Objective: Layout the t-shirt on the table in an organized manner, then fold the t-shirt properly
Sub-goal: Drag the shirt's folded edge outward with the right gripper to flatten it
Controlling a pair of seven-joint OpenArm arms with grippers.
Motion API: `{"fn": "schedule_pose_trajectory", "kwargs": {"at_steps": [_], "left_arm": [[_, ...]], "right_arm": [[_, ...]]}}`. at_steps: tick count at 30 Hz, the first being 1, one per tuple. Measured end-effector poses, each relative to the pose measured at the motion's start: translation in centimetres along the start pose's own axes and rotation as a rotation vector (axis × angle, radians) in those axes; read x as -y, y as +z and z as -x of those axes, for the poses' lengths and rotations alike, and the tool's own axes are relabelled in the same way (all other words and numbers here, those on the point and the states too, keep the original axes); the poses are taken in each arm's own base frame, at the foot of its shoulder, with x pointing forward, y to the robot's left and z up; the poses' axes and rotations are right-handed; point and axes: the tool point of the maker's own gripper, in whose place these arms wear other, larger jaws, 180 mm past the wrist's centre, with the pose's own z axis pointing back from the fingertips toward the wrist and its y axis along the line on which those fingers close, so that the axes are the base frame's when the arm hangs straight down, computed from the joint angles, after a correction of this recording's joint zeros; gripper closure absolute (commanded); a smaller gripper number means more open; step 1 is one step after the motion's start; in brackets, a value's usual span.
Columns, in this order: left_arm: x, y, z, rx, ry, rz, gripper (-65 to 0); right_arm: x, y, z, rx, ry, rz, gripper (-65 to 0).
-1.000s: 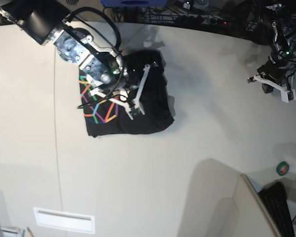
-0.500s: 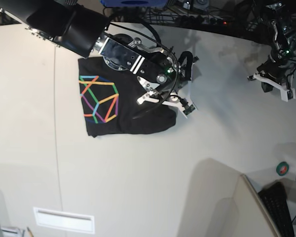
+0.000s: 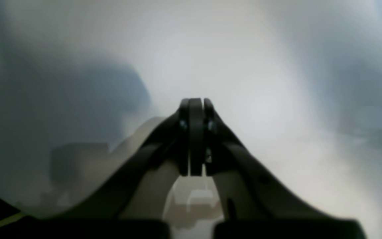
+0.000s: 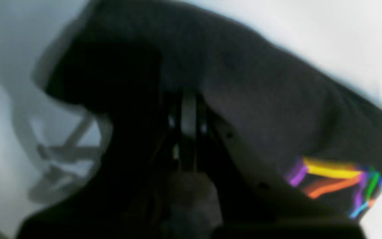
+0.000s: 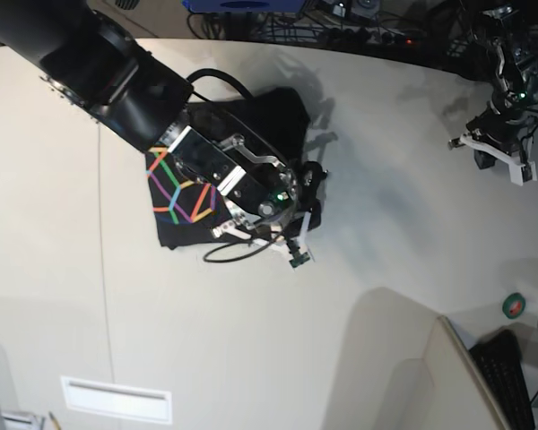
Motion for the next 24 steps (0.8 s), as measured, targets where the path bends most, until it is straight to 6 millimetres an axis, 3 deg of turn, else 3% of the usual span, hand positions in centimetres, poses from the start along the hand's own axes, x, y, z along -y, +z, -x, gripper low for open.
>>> {"fn": "schedule_pose_trajectory", "kwargs": {"at_steps": [5, 9, 12, 15, 18, 24], "left_arm": [[-0.1, 0.1, 0.2, -0.005, -0.003, -0.003, 0.0], [-0.1, 0.1, 0.1, -0.002, -0.003, -0.002, 0.0], [-0.2, 0.1, 0.2, -0.006, -0.005, -0.004, 0.0], [-0.1, 0.0, 0.1, -0.002, -0.002, -0.002, 0.0], [-0.1, 0.0, -0.1, 0.001, -0.003, -0.002, 0.0], [0.0, 0.0, 0.0, 0.000, -0.002, -0.001, 0.0]], "right_arm": [[1.3, -0.5, -3.9, 0.134, 0.008, 0.047, 0.0], [1.6, 1.0, -4.3, 0.106, 0.005, 0.039, 0.0], [1.2, 3.0, -1.9, 0.026, -0.001, 0.006, 0.0], [-0.1, 4.8, 3.0, -0.064, 0.002, -0.058, 0.0], [-1.8, 5.6, 6.4, -0.099, -0.003, -0.117, 0.0], [-2.8, 4.7, 8.9, -0.142, -0.017, -0.122, 0.0]]}}
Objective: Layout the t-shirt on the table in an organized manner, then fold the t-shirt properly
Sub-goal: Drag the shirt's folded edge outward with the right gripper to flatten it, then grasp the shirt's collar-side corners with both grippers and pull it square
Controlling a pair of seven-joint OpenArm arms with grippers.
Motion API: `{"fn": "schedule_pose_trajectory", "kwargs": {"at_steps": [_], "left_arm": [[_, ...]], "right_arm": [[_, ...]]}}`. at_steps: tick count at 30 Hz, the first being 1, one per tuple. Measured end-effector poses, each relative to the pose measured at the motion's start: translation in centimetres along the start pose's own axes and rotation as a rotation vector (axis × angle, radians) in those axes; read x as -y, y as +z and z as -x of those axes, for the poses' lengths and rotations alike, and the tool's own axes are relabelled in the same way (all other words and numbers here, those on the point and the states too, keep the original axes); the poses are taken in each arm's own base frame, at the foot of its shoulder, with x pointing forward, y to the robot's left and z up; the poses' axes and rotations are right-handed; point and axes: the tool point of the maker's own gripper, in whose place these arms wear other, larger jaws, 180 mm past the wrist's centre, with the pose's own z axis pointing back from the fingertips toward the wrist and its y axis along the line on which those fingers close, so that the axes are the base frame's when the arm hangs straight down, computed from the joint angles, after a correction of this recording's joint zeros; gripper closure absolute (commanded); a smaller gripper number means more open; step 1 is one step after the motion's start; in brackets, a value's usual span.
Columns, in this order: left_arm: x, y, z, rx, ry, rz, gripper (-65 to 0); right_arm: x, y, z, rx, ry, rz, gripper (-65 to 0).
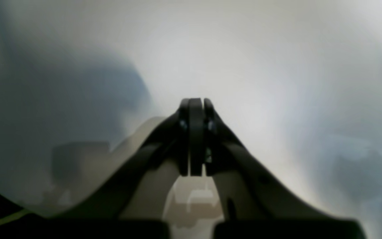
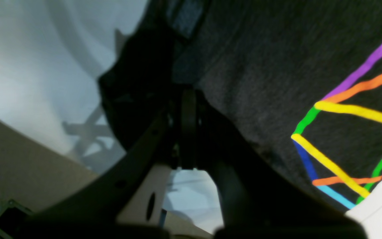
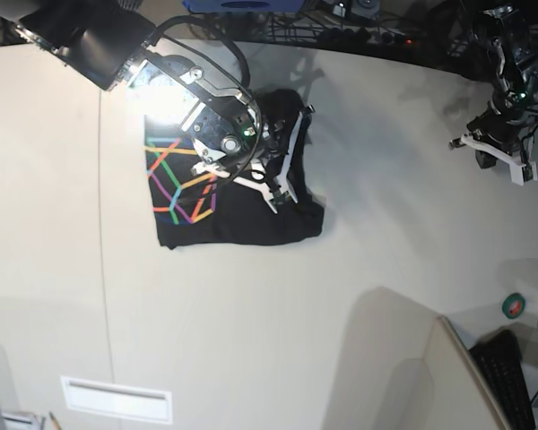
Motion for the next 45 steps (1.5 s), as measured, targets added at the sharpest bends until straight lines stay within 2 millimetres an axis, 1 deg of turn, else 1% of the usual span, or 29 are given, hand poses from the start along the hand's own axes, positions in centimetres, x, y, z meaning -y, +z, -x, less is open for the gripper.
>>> {"fn": "schedule_pose_trajectory", "kwargs": {"at_steps": [4, 6, 8, 10, 12, 14, 16, 18, 19, 20, 21, 22, 24, 25, 27, 28, 30, 31, 33, 34, 35, 36, 37, 38, 39, 40, 43, 45], "left_arm": [[-0.1, 0.0, 0.1, -0.004, -0.001, -0.001, 0.0], [-0.1, 0.0, 0.1, -0.003, -0.002, -0.002, 0.0], [-0.1, 0.0, 0.1, -0.002, -0.002, -0.002, 0.0], [0.0, 0.0, 0.1, -0.003, -0.001, -0.001, 0.0], [0.0, 0.0, 0.1, -0.003, -0.001, -0.001, 0.0], [-0.1, 0.0, 0.1, -0.003, 0.000, -0.002, 0.0], [-0.1, 0.1, 0.2, -0.004, 0.000, -0.002, 0.0], [0.1, 0.0, 0.2, -0.003, -0.003, 0.003, 0.0], [0.2, 0.0, 0.1, -0.004, -0.005, 0.005, 0.0], [0.4, 0.0, 0.1, -0.003, -0.005, 0.008, 0.0], [0.5, 0.1, 0.1, 0.001, -0.006, 0.012, 0.0], [0.8, 0.3, 0.1, 0.004, -0.016, 0.015, 0.0], [3.1, 0.6, 0.3, -0.008, -0.092, 0.063, 0.0], [5.1, 0.8, 0.4, -0.011, -0.136, 0.115, 0.0], [9.8, 1.3, 0.5, 0.001, -0.187, 0.228, 0.0], [12.0, 1.5, 0.3, 0.008, -0.206, 0.279, 0.0], [16.5, 2.6, 0.0, 0.041, -0.258, 0.385, 0.0], [18.7, 3.1, 0.3, 0.042, -0.286, 0.436, 0.0], [22.7, 4.2, 1.8, 0.019, -0.337, 0.541, 0.0], [24.4, 4.8, 2.8, -0.002, -0.361, 0.589, 0.0], [25.6, 5.2, 3.9, -0.035, -0.381, 0.623, 0.0], [26.3, 5.6, 4.9, -0.076, -0.407, 0.644, 0.0], [26.6, 5.6, 5.7, -0.116, -0.430, 0.649, 0.0], [26.5, 5.4, 5.9, -0.132, -0.437, 0.646, 0.0], [26.0, 5.0, 6.0, -0.145, -0.443, 0.629, 0.0], [25.5, 4.5, 6.5, -0.165, -0.442, 0.614, 0.0], [23.8, 3.4, 8.1, -0.228, -0.451, 0.574, 0.0], [23.3, 3.0, 9.4, -0.265, -0.453, 0.568, 0.0]], "right_arm": [[-1.5, -2.0, 0.5, -0.012, 0.007, -0.003, 0.0], [-2.8, -2.8, 0.8, -0.014, 0.058, -0.002, 0.0], [-4.2, -3.2, 0.9, -0.012, 0.110, -0.008, 0.0], [-5.3, -3.4, 0.2, -0.006, 0.132, -0.019, 0.0], [-6.2, -3.5, -1.2, 0.018, 0.141, -0.024, 0.0], [-6.4, -3.2, -2.5, 0.053, 0.146, -0.030, 0.0], [-6.1, -2.2, -4.0, 0.102, 0.156, -0.028, 0.0], [-6.2, 0.0, -5.0, 0.144, 0.152, -0.051, 0.0], [-6.3, 1.2, -5.1, 0.154, 0.160, -0.075, 0.0], [-6.1, 2.2, -5.0, 0.153, 0.165, -0.087, 0.0], [-5.4, 2.9, -4.4, 0.130, 0.170, -0.076, 0.0], [-4.5, 3.4, -3.2, 0.095, 0.144, -0.075, 0.0], [-1.5, 4.6, -1.0, 0.053, 0.014, -0.047, 0.0], [0.1, 5.0, 0.3, 0.036, -0.027, -0.021, 0.0], [2.8, 6.4, 2.1, 0.038, -0.100, 0.002, 0.0], [3.9, 7.0, 2.3, 0.060, -0.129, 0.018, 0.0], [5.5, 7.5, 3.7, 0.068, -0.187, 0.042, 0.0], [5.9, 7.3, 4.8, 0.042, -0.216, 0.049, 0.0], [5.7, 6.9, 7.4, -0.009, -0.254, 0.044, 0.0], [5.2, 6.8, 8.2, -0.020, -0.268, 0.030, 0.0], [5.1, 6.7, 8.6, -0.013, -0.269, 0.028, 0.0], [5.1, 6.7, 8.6, 0.002, -0.270, 0.031, 0.0], [5.2, 6.6, 8.3, 0.023, -0.270, 0.035, 0.0], [5.5, 6.4, 8.0, 0.044, -0.270, 0.045, 0.0], [5.9, 5.8, 8.0, 0.052, -0.270, 0.064, 0.0], [6.4, 5.1, 8.4, 0.045, -0.272, 0.080, 0.0], [7.7, 3.2, 10.4, -0.007, -0.282, 0.125, 0.0], [8.2, 2.4, 10.5, 0.007, -0.279, 0.151, 0.0]]}}
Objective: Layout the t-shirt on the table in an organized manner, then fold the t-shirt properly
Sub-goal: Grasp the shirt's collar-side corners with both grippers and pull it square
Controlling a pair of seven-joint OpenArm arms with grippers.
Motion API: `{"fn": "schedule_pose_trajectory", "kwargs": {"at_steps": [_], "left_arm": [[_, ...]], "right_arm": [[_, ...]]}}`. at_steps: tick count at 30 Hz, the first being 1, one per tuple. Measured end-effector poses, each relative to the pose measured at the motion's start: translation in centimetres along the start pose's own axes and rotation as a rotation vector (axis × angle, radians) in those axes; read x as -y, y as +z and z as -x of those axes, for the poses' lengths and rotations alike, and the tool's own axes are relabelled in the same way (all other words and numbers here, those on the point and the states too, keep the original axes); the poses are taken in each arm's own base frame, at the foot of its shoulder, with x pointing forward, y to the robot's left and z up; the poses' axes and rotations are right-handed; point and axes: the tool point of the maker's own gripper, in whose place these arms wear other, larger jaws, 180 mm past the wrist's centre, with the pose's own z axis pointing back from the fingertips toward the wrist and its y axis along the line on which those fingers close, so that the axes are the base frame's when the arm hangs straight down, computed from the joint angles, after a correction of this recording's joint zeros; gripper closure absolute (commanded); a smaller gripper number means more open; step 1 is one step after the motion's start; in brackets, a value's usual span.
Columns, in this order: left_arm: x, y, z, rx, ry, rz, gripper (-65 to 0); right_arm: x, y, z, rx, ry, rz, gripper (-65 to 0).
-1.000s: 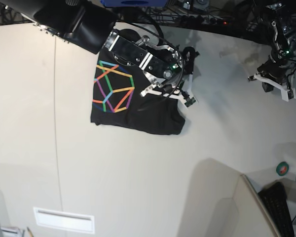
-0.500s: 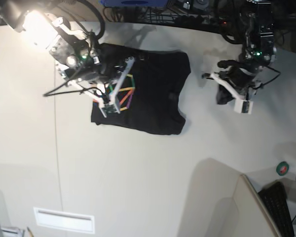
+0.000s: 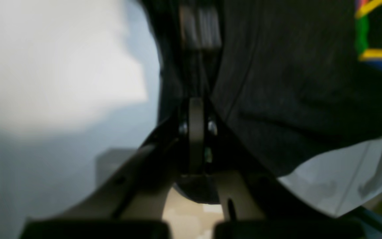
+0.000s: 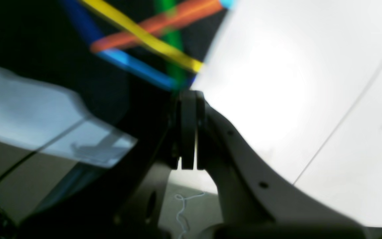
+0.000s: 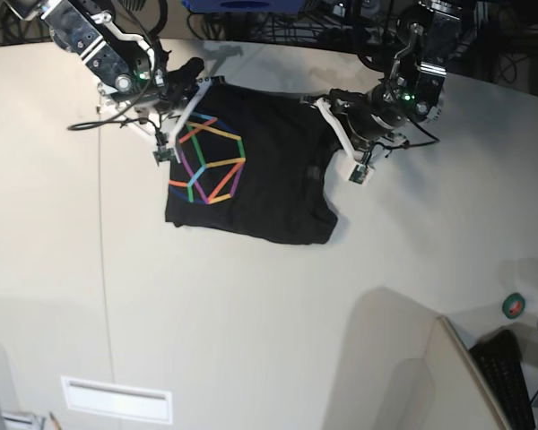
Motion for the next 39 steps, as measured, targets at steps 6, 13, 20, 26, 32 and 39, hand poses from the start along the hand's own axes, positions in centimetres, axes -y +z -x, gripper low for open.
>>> {"fn": "schedule_pose_trajectory", "kwargs": {"at_steps": [6, 13, 20, 26, 32, 39], "left_arm": [[-1.1, -0.9, 0.9, -0.008, 0.036, 0.021, 0.0], [-3.1, -0.4, 0.7, -0.026, 0.010, -0.033, 0.0], [-4.2, 1.9, -2.6, 0.048, -0.001, -0.088, 0.0], [-1.3, 3.6, -4.7, 0.060, -0.029, -0.060, 0.0], [3.3, 1.0, -1.5, -0.048, -0.074, 0.062, 0.0], [2.4, 0.0, 1.8, -0.141, -0.051, 0.054, 0.0]], "right_arm": [[0.1, -2.3, 1.1, -0.007, 0.065, -0.026, 0.0], [4.0, -3.2, -1.2, 0.045, 0.014, 0.043, 0.0], [6.9, -1.0, -1.8, 0.030, 0.034, 0.113, 0.0], [2.2, 2.2, -3.0, 0.097, 0.045, -0.017, 0.0], [-1.2, 0.9, -2.4, 0.074, 0.029, -0.076, 0.0], [-0.3, -2.7, -0.5, 0.045, 0.067, -0.027, 0.0]]}}
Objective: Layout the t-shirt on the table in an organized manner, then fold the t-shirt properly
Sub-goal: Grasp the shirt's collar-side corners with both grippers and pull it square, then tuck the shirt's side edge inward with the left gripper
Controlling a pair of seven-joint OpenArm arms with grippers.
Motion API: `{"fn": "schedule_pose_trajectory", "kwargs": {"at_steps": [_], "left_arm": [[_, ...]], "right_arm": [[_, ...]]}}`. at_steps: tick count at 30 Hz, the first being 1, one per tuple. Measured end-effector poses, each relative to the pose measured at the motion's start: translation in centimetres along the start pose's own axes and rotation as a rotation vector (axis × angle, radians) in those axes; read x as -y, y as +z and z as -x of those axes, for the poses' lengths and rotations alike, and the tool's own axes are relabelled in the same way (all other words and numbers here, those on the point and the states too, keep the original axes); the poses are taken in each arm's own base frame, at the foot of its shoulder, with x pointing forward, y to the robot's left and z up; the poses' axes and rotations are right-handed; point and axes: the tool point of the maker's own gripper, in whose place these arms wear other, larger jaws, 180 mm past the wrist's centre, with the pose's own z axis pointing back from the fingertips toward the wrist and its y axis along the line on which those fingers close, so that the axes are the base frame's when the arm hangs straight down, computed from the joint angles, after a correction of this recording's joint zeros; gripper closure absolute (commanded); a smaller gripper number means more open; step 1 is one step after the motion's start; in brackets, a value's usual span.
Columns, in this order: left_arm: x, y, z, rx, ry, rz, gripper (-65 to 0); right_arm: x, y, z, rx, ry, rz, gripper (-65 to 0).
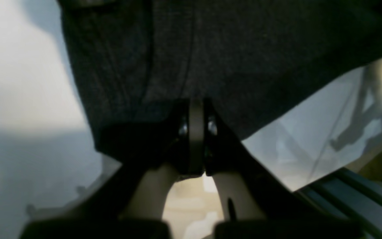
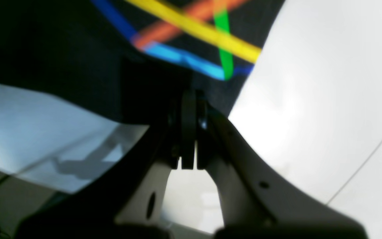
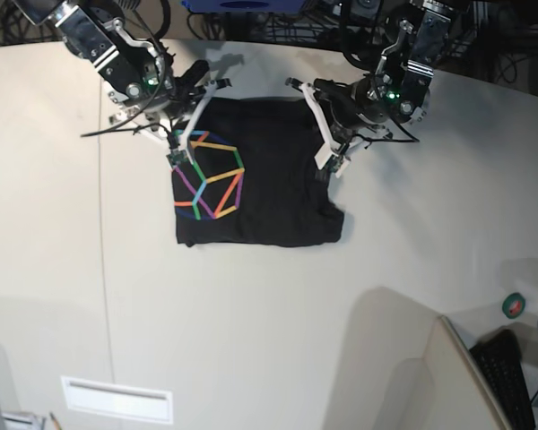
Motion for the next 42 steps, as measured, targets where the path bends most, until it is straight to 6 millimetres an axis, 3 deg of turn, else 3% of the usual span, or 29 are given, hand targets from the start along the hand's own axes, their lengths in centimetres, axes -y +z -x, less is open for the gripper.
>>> {"fn": "schedule_pose_trajectory", "kwargs": {"at_steps": [6, 11, 13, 16, 20, 22, 25, 28, 31, 34, 36, 37, 40, 42], "left_arm": [[-1.4, 0.2, 0.7, -0.007, -0.005, -0.003, 0.0], [-1.7, 1.2, 0.1, -0.005, -0.042, -0.034, 0.0], [-1.7, 2.0, -1.3, 0.027, -0.059, -0.049, 0.0], [-0.3, 3.7, -5.3, 0.146, -0.098, -0.033, 0.0], [0.3, 6.4, -9.3, 0.231, -0.035, -0.045, 0.0], [-2.0, 7.2, -10.7, 0.239, 0.064, -0.105, 0.0], [-5.8, 8.6, -12.1, 0.278, 0.179, -0.177, 0.0], [-8.1, 8.8, -10.8, 0.248, 0.244, -0.219, 0.0], [-8.4, 8.4, -9.9, 0.223, 0.268, -0.218, -1.5], [-8.2, 7.7, -9.4, 0.211, 0.283, -0.197, -39.3], [-8.2, 6.9, -8.5, 0.181, 0.297, -0.188, -57.4], [-8.2, 6.5, -8.0, 0.168, 0.306, -0.184, -63.4], [-7.2, 4.8, -8.7, 0.253, 0.320, -0.066, -65.0], [-6.7, 3.3, -7.9, 0.259, 0.372, 0.001, -65.0]], "right_arm": [[0.9, -0.8, -1.1, 0.036, 0.000, 0.020, 0.0], [0.8, -0.6, -1.2, 0.041, 0.011, 0.019, 0.0], [0.8, -0.1, -1.1, 0.027, 0.005, 0.019, 0.0], [1.0, 1.7, -1.0, 0.010, -0.005, 0.007, 0.0], [3.2, 4.4, -5.7, 0.126, -0.093, 0.028, 0.0], [5.4, 5.2, -7.2, 0.158, -0.147, 0.061, 0.0], [9.0, 5.7, -7.5, 0.175, -0.212, 0.133, 0.0], [10.8, 6.1, -8.1, 0.191, -0.263, 0.161, 0.0], [11.5, 6.3, -8.5, 0.207, -0.279, 0.175, 0.0], [11.2, 6.2, -8.4, 0.201, -0.264, 0.167, 0.0], [10.8, 6.2, -8.4, 0.199, -0.240, 0.151, 0.0], [10.6, 6.1, -8.4, 0.198, -0.227, 0.141, 0.0], [10.0, 6.0, -8.6, 0.198, -0.187, 0.116, 0.0], [10.0, 6.0, -8.5, 0.198, -0.183, 0.114, 0.0]]}}
